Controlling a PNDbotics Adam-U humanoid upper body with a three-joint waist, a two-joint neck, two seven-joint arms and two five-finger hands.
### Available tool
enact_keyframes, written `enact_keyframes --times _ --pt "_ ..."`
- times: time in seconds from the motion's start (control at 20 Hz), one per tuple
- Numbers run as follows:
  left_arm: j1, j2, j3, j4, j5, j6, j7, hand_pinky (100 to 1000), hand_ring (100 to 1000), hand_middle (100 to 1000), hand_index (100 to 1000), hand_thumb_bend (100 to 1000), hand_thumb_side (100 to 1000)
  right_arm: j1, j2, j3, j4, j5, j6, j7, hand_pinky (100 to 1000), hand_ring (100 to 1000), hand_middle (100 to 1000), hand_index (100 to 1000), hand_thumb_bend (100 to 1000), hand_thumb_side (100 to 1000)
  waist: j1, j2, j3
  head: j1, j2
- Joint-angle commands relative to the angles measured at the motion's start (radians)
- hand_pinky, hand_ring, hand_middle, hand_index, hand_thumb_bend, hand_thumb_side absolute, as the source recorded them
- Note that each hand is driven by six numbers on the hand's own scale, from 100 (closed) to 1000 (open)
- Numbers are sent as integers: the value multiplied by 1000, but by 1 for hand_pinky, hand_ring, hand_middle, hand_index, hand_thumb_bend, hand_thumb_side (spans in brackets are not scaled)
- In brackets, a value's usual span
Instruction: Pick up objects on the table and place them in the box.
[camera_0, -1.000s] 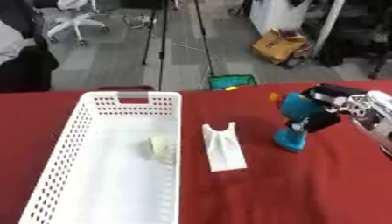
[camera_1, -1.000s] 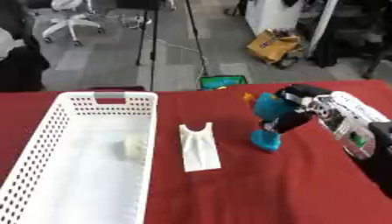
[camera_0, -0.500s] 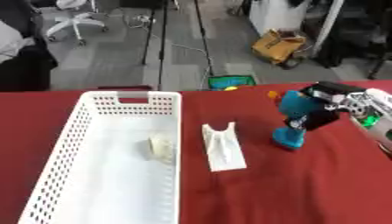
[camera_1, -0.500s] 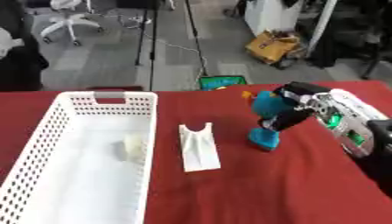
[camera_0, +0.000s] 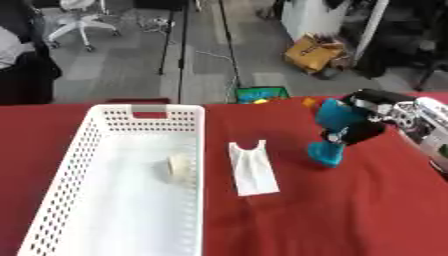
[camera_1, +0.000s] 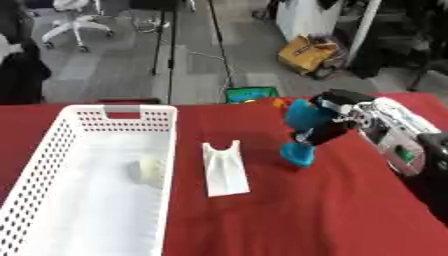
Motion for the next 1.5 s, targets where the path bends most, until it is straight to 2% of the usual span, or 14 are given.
enact_keyframes --times 0.05,0.8,1.1,1.5 --pt "-5 16 10 -10 -3 2 4 636 498 574 640 100 866 -29 -27 -8 -26 7 4 -1 150 273 248 396 100 520 -4 -28 -3 -2 -6" --pt "0 20 9 -10 -6 9 13 630 497 574 640 100 862 -79 -24 3 -54 24 5 28 116 252 221 384 100 514 -20 -41 -18 -1 0" --pt "3 21 7 -10 -8 16 20 627 497 573 639 100 861 -133 -19 16 -88 30 5 55 112 245 220 379 100 516 -36 -53 -25 -6 9" --pt "2 12 4 -10 -4 24 37 622 496 571 639 100 858 -219 20 36 -155 12 22 101 100 233 216 377 100 516 -51 -67 -23 -14 16"
